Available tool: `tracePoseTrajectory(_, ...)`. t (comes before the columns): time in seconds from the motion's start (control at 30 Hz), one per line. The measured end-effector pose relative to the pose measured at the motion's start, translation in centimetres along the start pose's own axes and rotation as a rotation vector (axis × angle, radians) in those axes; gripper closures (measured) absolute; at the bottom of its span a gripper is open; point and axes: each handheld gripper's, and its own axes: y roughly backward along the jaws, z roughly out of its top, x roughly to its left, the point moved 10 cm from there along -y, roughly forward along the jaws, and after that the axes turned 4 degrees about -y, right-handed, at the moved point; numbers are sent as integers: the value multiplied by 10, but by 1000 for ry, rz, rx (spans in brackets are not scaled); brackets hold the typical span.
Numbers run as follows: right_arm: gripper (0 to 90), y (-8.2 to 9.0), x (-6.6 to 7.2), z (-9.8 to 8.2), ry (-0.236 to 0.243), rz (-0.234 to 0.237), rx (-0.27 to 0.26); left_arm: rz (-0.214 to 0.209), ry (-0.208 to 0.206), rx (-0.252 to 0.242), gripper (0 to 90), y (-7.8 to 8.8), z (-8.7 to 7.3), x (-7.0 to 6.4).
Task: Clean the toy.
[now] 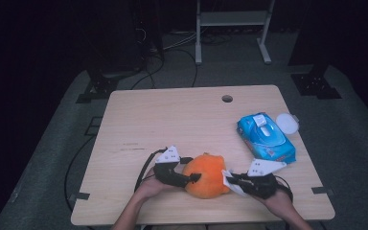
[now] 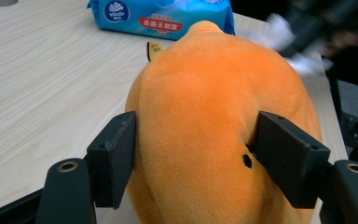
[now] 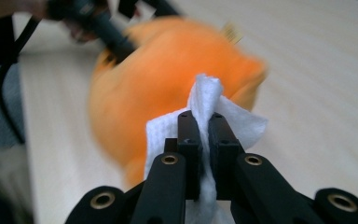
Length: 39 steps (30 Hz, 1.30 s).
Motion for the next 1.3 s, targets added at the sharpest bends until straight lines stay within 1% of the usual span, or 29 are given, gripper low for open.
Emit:
tracePoseTrajectory(0.03,848,0,0,0,0,0,0,1,5,-3,307,-1,0,0)
tracePoseTrajectory(0.1,848,4,10,-4,21,9,3,8,14,-8,308,-3,2,2)
tracePoseTrajectory(0.17,848,4,13,1,34,10,-9,21,34,-17,306,-6,3,4)
tracePoseTrajectory(0.2,848,3,13,4,44,8,-13,38,37,-28,298,-7,6,6)
tracePoseTrajectory(0.27,848,-3,10,8,49,2,-14,61,28,-66,242,-4,13,7)
tracePoseTrajectory(0.3,848,-5,8,9,46,-1,-14,77,13,-86,204,2,19,8)
tracePoseTrajectory(0.33,848,-6,1,10,27,-7,-23,77,5,-98,184,6,23,8)
tracePoseTrajectory(0.37,848,-6,1,10,27,-7,-23,71,-4,-114,184,10,26,7)
tracePoseTrajectory(0.4,848,-6,-4,10,17,-20,-29,48,-11,-108,185,14,26,3)
tracePoseTrajectory(0.43,848,-5,-10,10,5,-38,-32,25,-15,-88,186,15,23,0)
tracePoseTrajectory(0.47,848,-4,-14,10,-2,-45,-35,6,-41,-40,188,13,15,-4)
tracePoseTrajectory(0.5,848,-2,-19,10,-20,-55,-37,5,-52,-12,189,11,10,-7)
tracePoseTrajectory(0.53,848,-2,-21,9,-26,-63,-38,1,-77,26,192,9,3,-8)
tracePoseTrajectory(0.57,848,-1,-23,9,-31,-69,-39,7,-98,44,205,7,-1,-9)
tracePoseTrajectory(0.6,848,-1,-23,9,-33,-67,-40,20,-108,43,236,6,-1,-9)
tracePoseTrajectory(0.7,848,-3,-14,14,12,-74,-39,49,-102,28,299,3,4,-6)
tracePoseTrajectory(0.77,848,-5,-6,21,32,-63,-50,49,-98,19,313,1,7,-6)
tracePoseTrajectory(0.83,848,-10,4,33,66,-39,-63,50,-102,15,315,0,9,-8)
tracePoseTrajectory(0.9,848,-17,12,42,108,-37,-67,55,-103,17,313,0,9,-7)
tracePoseTrajectory(0.93,848,-19,13,45,121,-39,-64,65,-92,16,299,1,8,-4)
tracePoseTrajectory(0.97,848,-21,13,48,130,-45,-65,75,-78,13,260,1,8,-2)
tracePoseTrajectory(1.0,848,-21,11,48,131,-48,-65,84,-43,17,215,2,6,2)
tracePoseTrajectory(1.03,848,-21,7,49,124,-55,-66,79,-13,24,157,2,5,4)
tracePoseTrajectory(1.07,848,-20,4,48,110,-53,-67,66,7,23,150,1,4,3)
tracePoseTrajectory(1.1,848,-19,2,47,98,-50,-70,49,13,27,158,0,3,2)
tracePoseTrajectory(1.13,848,-18,1,47,95,-50,-68,34,8,22,206,-1,4,0)
tracePoseTrajectory(1.17,848,-17,1,48,99,-54,-68,37,-8,19,238,-2,5,-2)
tracePoseTrajectory(1.23,848,-17,3,50,105,-48,-63,40,-35,11,275,-3,9,-5)
tracePoseTrajectory(1.3,848,-22,10,61,124,-33,-61,44,-60,11,295,-4,12,-8)
